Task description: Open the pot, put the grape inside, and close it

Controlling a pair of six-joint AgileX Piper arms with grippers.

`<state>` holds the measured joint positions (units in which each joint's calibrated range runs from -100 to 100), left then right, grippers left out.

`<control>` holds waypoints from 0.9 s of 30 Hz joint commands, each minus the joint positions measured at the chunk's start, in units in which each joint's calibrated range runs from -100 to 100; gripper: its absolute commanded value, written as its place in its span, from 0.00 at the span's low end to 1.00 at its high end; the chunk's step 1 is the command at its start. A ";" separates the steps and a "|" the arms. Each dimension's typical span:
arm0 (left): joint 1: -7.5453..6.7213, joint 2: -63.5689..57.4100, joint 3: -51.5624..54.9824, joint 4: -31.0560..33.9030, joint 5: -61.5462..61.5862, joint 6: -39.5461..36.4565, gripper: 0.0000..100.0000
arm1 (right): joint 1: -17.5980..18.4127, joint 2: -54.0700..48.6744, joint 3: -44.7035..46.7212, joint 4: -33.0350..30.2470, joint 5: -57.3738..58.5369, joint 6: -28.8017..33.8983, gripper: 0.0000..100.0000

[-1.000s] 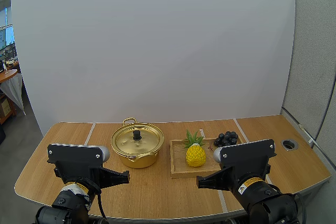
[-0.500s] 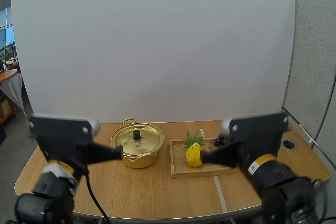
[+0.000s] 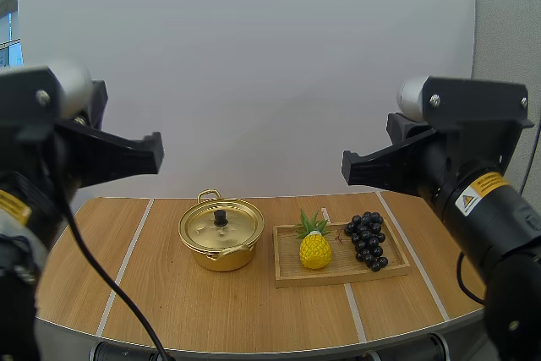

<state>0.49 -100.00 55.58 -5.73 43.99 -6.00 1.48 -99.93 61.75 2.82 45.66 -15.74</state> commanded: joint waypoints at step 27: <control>0.02 24.53 -8.48 -0.04 33.62 0.17 0.00 | -0.20 17.47 -10.67 -0.17 39.55 -0.03 0.00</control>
<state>0.49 -82.84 47.22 -5.73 79.28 -5.89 1.48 -87.44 51.48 2.82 85.99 -15.74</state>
